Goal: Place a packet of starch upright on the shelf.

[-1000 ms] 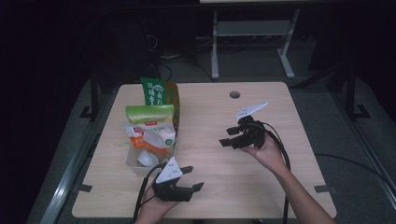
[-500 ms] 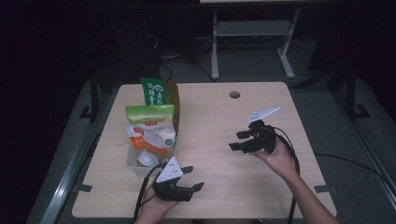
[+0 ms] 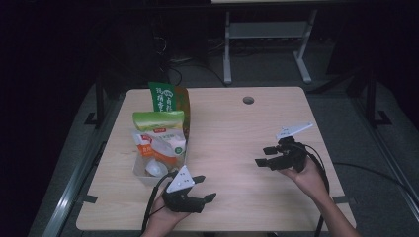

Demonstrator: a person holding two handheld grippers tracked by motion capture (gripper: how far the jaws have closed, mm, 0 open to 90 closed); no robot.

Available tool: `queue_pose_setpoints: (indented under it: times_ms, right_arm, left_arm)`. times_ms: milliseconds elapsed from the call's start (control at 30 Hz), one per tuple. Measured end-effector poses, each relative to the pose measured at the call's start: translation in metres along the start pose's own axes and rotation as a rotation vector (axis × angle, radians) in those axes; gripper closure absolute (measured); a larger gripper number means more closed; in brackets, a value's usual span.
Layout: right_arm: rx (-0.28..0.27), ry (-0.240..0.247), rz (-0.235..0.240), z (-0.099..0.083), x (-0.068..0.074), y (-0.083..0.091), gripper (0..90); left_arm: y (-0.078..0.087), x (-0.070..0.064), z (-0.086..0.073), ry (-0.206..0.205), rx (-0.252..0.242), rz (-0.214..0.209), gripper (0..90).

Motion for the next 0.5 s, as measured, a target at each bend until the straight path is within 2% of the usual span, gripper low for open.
queue_pose_setpoints:
  times_ms: [500]
  right_arm:
    - [0.008, -0.073, -0.014, -0.052, -0.009, 0.013, 36.7]
  left_arm:
    - [0.001, 0.001, -0.002, -0.001, 0.007, 0.010, 32.2]
Point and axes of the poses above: each handheld gripper's, and its own axes: y roughly backward along the jaws, z roughly out of its top, x roughly to its left, the point moved 5 cm from there along -y, roughly forward along the jaws, and after that the axes turned 10 degrees about -z, right-handed, at the moved point
